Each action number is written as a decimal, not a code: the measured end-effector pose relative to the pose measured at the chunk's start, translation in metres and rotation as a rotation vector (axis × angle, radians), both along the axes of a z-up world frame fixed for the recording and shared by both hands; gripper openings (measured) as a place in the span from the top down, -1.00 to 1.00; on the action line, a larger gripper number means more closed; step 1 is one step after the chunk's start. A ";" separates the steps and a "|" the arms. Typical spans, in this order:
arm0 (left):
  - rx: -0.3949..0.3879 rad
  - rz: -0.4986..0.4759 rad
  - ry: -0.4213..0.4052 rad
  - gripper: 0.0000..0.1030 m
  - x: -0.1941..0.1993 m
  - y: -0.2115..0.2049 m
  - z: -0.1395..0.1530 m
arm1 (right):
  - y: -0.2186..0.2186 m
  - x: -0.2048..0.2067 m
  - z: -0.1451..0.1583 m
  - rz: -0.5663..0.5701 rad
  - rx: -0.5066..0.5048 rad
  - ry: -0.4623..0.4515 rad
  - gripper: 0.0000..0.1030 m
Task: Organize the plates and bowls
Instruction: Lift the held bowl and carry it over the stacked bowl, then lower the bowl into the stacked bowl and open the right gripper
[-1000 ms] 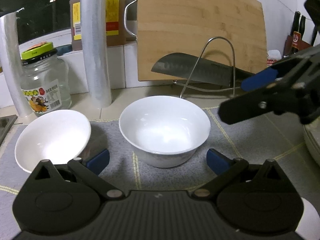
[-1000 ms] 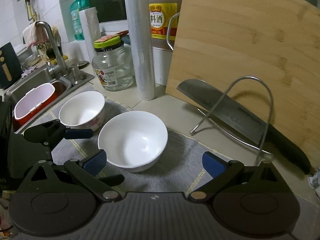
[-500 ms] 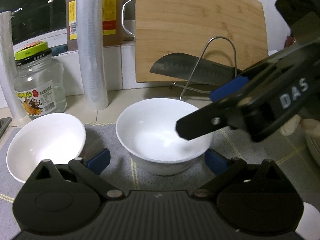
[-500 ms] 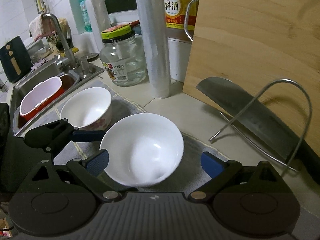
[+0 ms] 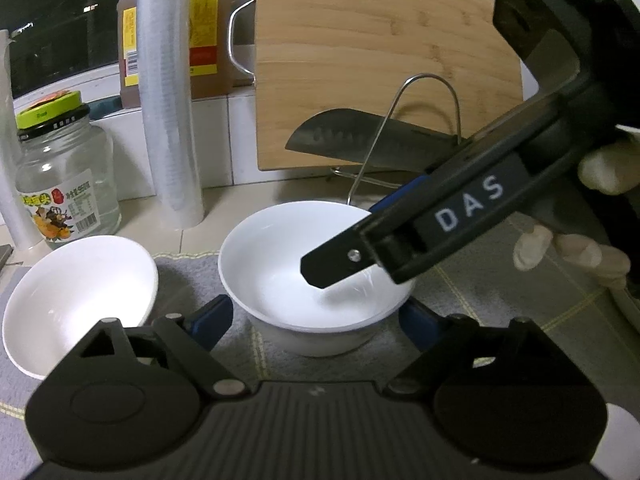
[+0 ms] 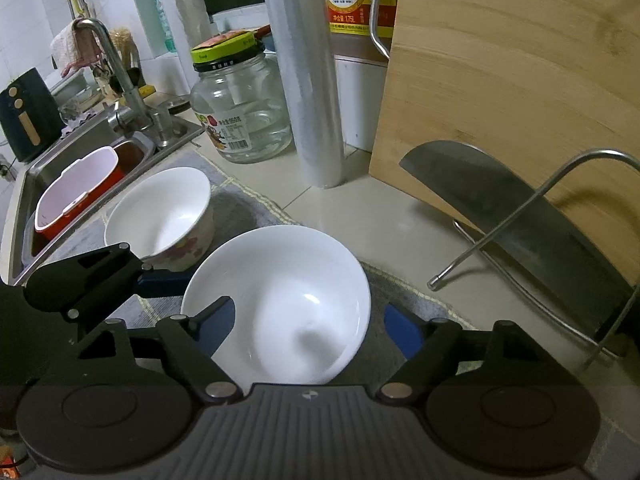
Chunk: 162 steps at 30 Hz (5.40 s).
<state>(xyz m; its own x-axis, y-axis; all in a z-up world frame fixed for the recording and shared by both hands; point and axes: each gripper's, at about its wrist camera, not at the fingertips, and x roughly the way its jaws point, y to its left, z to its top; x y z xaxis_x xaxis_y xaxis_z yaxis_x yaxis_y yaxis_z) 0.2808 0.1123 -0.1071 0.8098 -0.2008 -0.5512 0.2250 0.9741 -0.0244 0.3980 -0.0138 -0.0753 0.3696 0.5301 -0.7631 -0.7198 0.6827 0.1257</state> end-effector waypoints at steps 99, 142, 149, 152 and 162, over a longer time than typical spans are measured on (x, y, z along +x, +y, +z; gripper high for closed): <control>0.031 -0.133 0.046 -0.69 -0.176 -0.062 0.034 | -0.083 -0.196 0.044 0.032 0.007 0.010 -0.48; 0.046 -0.149 0.097 -0.71 -0.169 -0.064 0.026 | -0.079 -0.188 0.029 0.022 -0.014 0.060 -0.49; 0.055 -0.147 0.069 -0.84 -0.173 -0.059 0.030 | -0.082 -0.191 0.034 0.020 0.011 0.039 -0.89; 0.051 -0.150 0.059 -0.86 -0.175 -0.058 0.032 | -0.083 -0.190 0.036 0.008 0.017 0.026 -0.97; 0.037 -0.131 0.010 -0.88 -0.178 -0.055 0.041 | -0.088 -0.191 0.039 -0.025 0.026 -0.010 -1.00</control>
